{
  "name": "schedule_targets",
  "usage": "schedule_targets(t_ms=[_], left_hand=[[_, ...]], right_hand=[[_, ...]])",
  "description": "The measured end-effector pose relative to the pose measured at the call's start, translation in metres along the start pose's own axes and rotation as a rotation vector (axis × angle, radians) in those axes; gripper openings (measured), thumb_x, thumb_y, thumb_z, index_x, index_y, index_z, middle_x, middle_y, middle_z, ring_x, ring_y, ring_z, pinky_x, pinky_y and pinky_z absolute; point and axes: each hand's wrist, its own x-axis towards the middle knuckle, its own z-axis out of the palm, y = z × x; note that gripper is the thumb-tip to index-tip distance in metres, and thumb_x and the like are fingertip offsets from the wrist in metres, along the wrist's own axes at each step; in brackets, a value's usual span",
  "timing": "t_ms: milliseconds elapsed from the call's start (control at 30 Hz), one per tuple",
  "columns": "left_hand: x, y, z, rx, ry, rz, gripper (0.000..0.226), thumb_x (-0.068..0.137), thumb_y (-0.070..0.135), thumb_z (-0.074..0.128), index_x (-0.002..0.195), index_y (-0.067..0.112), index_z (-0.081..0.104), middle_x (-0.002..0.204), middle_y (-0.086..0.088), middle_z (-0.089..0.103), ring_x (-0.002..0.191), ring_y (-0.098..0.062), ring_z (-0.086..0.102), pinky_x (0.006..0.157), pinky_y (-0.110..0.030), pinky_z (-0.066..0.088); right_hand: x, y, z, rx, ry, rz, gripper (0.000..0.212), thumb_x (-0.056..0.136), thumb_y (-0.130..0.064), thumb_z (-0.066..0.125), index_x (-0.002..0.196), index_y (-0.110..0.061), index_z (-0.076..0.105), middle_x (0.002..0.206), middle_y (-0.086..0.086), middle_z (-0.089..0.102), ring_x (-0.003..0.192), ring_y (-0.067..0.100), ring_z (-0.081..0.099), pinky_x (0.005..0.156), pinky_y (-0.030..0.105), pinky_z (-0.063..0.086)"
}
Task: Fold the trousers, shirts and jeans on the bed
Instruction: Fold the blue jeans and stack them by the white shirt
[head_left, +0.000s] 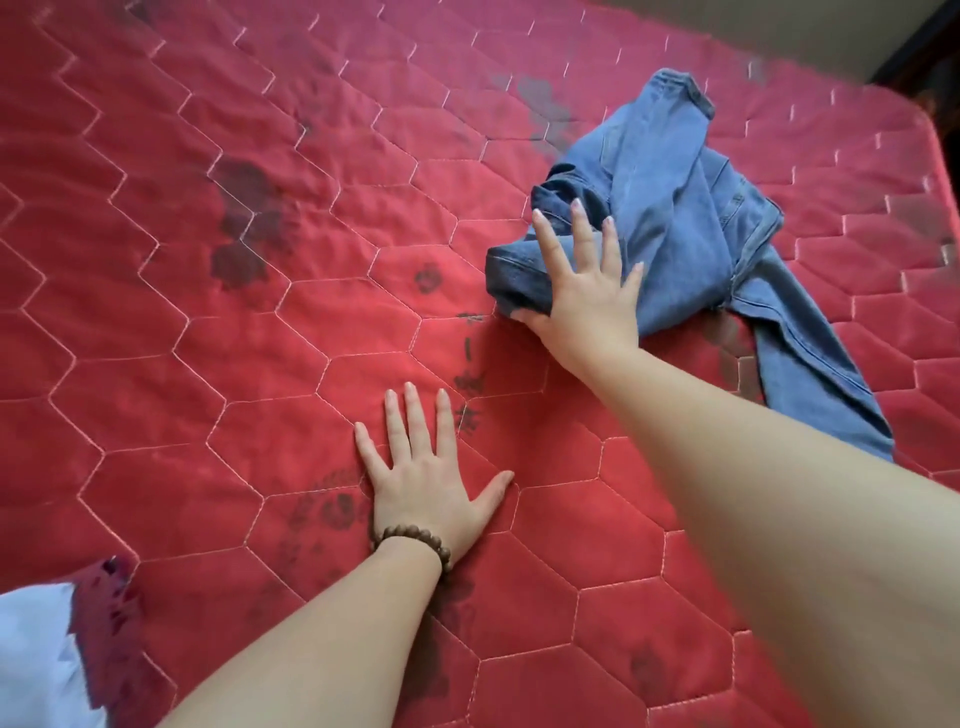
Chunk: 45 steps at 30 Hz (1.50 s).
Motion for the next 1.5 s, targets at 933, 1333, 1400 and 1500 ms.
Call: schedule_targets(t_ms=[933, 1333, 1400, 1500], left_hand=[[-0.173, -0.068, -0.008, 0.049, -0.251, 0.202, 0.092, 0.086, 0.070, 0.026, 0.152, 0.016, -0.009, 0.159, -0.011, -0.016, 0.146, -0.025, -0.014, 0.118, -0.050, 0.002], [-0.302, -0.103, -0.036, -0.069, -0.437, 0.176, 0.081, 0.093, 0.061, 0.029, 0.153, 0.015, 0.001, 0.161, -0.007, 0.000, 0.148, -0.021, -0.002, 0.119, -0.044, 0.010], [-0.288, -0.095, -0.043, -0.102, -0.373, 0.180, 0.084, 0.091, 0.063, 0.031, 0.152, 0.015, -0.001, 0.161, -0.009, -0.002, 0.148, -0.022, -0.003, 0.118, -0.044, 0.011], [-0.250, -0.078, -0.051, -0.164, -0.239, 0.206, 0.098, 0.082, 0.073, 0.037, 0.153, 0.015, -0.001, 0.160, -0.011, -0.003, 0.148, -0.024, -0.003, 0.119, -0.043, 0.009]], right_hand=[[-0.337, -0.034, 0.061, 0.300, -0.083, 0.101, 0.022, 0.097, -0.020, 0.050, 0.107, -0.005, 0.062, 0.119, 0.015, 0.059, 0.111, 0.036, 0.050, 0.089, 0.044, 0.039], [-0.471, -0.070, 0.055, 0.173, -0.412, 0.029, 0.034, 0.094, -0.046, 0.047, 0.114, -0.020, 0.058, 0.117, -0.002, 0.059, 0.118, 0.020, 0.050, 0.095, 0.036, 0.037], [-0.460, -0.069, 0.043, 0.198, -0.355, 0.079, 0.045, 0.091, -0.057, 0.046, 0.111, -0.020, 0.060, 0.109, 0.000, 0.065, 0.108, 0.023, 0.057, 0.087, 0.039, 0.042], [-0.428, -0.056, 0.026, 0.319, 0.019, 0.171, 0.040, 0.090, -0.050, 0.056, 0.113, -0.018, 0.065, 0.109, 0.006, 0.061, 0.103, 0.030, 0.056, 0.083, 0.041, 0.042]])
